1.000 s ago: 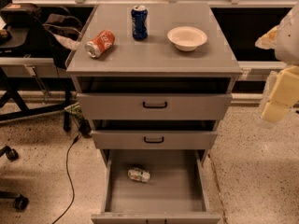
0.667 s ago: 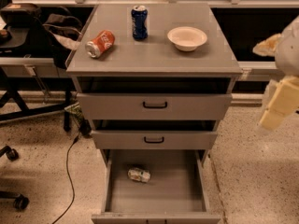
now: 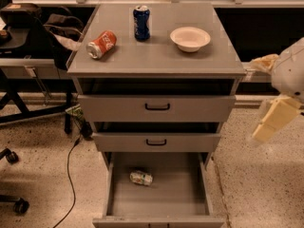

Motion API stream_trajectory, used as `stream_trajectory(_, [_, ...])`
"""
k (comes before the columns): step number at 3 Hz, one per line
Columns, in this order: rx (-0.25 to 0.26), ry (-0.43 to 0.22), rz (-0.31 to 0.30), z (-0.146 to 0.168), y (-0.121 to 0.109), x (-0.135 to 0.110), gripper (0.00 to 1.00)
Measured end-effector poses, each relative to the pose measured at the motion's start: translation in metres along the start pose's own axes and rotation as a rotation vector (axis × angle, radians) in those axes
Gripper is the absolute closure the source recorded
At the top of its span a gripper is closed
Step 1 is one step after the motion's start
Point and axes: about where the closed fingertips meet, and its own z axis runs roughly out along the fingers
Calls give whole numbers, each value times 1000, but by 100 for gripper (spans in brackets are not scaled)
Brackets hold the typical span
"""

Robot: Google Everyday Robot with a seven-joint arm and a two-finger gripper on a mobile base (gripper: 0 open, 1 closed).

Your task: Pick 7up can from bottom drawer and place on counter

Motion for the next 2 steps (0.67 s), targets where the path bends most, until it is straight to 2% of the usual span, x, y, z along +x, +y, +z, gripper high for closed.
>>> stream_trajectory(1, [23,-20,79,31,1,10,0])
stream_trajectory(2, [38,-4,191,72,6,20,0])
